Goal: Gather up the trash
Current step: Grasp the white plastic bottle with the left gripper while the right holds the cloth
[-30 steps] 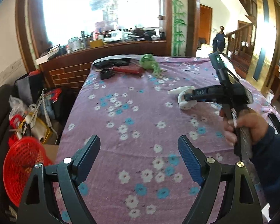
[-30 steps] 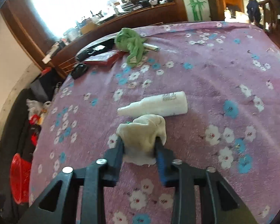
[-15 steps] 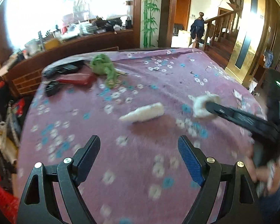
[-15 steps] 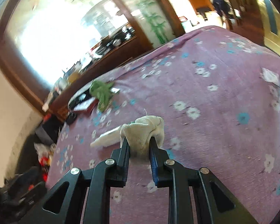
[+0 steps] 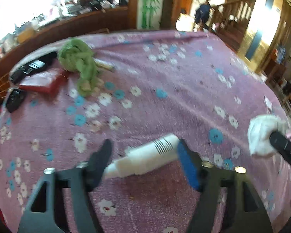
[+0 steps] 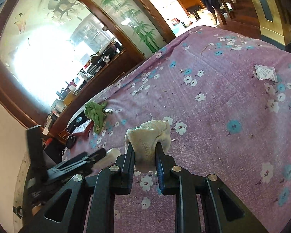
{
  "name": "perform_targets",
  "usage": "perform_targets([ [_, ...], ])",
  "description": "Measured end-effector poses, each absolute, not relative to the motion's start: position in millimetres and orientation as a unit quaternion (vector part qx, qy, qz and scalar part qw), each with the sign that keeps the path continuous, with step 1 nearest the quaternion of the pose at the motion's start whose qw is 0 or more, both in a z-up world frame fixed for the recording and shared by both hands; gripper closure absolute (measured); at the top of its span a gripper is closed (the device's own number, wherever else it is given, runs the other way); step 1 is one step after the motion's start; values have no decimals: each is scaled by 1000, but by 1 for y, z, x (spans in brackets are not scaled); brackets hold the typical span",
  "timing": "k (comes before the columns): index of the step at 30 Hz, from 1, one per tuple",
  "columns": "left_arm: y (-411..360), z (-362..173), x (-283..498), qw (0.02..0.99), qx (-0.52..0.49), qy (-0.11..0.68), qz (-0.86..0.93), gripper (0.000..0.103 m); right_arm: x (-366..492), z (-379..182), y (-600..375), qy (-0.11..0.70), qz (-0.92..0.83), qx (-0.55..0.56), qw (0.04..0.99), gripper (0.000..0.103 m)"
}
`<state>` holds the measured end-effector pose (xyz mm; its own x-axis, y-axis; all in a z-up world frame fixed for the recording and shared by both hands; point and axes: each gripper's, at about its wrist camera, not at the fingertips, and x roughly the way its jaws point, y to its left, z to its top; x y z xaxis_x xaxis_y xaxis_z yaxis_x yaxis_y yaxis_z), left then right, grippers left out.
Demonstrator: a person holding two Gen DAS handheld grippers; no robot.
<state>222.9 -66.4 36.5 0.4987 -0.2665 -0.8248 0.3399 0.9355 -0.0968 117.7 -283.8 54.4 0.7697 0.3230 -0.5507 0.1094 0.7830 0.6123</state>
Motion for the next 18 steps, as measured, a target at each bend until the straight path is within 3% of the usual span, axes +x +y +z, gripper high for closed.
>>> perform_targets([
  [2, -70, 36, 215, 858, 45, 474, -191, 53, 118, 54, -284, 334, 60, 326, 882, 82],
  [8, -88, 23, 188, 850, 103, 475, -204, 53, 117, 56, -284, 329, 58, 323, 885, 82],
  [13, -90, 17, 189, 859, 92, 473, -173, 74, 118, 57, -278, 328, 54, 304, 893, 81],
  [18, -80, 15, 180, 869, 73, 467, -150, 75, 119, 55, -275, 334, 62, 297, 893, 81],
])
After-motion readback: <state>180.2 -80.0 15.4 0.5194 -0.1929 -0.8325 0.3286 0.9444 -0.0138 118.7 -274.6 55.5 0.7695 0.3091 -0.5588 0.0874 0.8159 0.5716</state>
